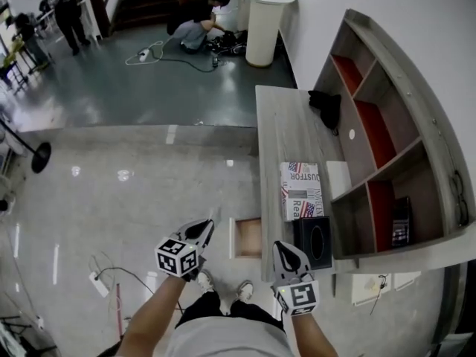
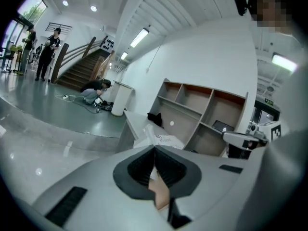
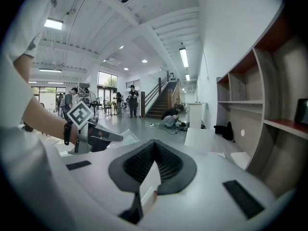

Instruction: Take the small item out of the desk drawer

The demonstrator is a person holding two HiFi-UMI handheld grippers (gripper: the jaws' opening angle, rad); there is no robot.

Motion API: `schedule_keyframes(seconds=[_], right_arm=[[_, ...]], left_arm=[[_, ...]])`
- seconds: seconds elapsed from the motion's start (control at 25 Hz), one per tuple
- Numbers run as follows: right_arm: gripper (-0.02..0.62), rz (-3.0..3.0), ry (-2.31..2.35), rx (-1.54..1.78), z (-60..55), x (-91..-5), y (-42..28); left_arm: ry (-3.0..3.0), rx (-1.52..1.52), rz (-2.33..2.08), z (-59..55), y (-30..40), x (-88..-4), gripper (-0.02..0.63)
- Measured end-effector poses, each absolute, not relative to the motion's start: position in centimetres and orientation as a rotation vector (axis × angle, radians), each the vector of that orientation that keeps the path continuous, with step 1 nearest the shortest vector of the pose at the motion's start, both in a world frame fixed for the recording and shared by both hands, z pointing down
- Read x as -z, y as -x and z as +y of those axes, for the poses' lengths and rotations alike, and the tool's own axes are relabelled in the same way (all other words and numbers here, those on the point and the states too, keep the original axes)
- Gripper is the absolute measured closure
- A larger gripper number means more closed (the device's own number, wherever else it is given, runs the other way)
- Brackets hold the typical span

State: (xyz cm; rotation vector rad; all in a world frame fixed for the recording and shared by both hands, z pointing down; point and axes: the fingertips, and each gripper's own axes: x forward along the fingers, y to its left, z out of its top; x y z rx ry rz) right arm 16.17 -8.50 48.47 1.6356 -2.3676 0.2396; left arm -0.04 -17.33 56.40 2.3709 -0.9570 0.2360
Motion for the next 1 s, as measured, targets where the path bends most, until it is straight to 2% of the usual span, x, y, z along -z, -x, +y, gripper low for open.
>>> schedule_keyframes(seconds=[0.52,1.0], right_arm=[[0.575,-2.433,-1.715,-0.170,-9.3,-42.5,-18.5],[0.575,-2.417,-1.786,-0.128,-9.8,-39.2,-20.6]], left_arm=[[-2.603,-0.009,-1.123,-16.5,5.8,-40.8,0.588],[-2.578,0.125,-1.457,-13.3,13.1,-36.2,0.588]])
